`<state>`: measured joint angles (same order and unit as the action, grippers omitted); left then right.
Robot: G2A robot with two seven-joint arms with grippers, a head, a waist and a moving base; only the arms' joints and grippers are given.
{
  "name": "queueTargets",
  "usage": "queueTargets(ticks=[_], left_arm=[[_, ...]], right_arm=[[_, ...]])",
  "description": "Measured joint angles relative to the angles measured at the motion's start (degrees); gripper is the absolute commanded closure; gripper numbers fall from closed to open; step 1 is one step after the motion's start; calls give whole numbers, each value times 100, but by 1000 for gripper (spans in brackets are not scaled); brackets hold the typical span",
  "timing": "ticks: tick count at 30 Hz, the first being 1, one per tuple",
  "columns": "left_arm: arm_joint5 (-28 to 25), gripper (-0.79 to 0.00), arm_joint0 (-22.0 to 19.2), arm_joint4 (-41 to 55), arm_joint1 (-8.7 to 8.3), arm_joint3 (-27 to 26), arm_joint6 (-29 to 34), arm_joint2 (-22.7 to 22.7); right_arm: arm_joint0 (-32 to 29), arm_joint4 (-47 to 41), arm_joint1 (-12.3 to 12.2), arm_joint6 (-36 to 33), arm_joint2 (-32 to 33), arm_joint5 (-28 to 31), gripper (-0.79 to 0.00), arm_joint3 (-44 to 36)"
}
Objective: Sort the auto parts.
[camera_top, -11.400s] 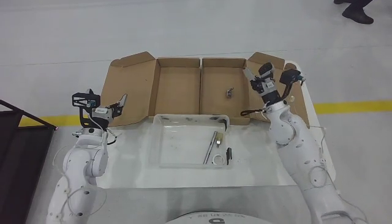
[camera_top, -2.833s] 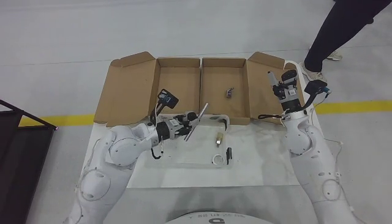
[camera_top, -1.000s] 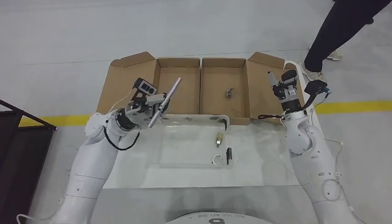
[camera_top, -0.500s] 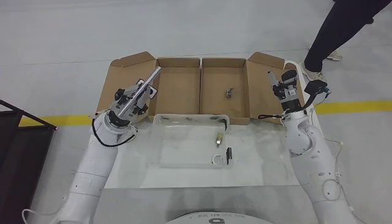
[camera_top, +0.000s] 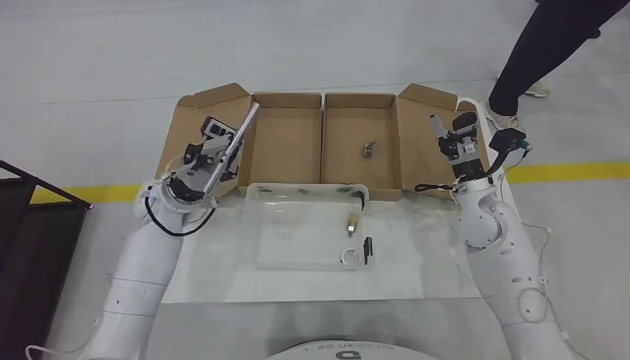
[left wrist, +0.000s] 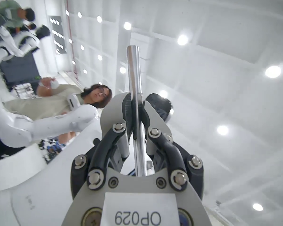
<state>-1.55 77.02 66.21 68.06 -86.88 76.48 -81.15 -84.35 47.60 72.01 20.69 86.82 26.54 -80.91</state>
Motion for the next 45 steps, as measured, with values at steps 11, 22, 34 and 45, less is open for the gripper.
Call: queueTargets(ticks=[11,22,34,45], left_arm=[[-2273,0,841,-1690,7,-1042,-2431,-655],[-2469,0,1082,-2404,21,-1429,-3096,-685],[-1521,0,556,-3594,-46,-1000,-2271,-108],[-1951,0,415,-4441,-26,-746,-2503,371]], right_arm=[[0,0,0,0,0,0,-785,0],[0,0,0,0,0,0,-785,0],[-186,-1657,-11,-1637,-227,816,-785,-392],[-264,-3378,-69,-3578,-337,674,-785,-736]])
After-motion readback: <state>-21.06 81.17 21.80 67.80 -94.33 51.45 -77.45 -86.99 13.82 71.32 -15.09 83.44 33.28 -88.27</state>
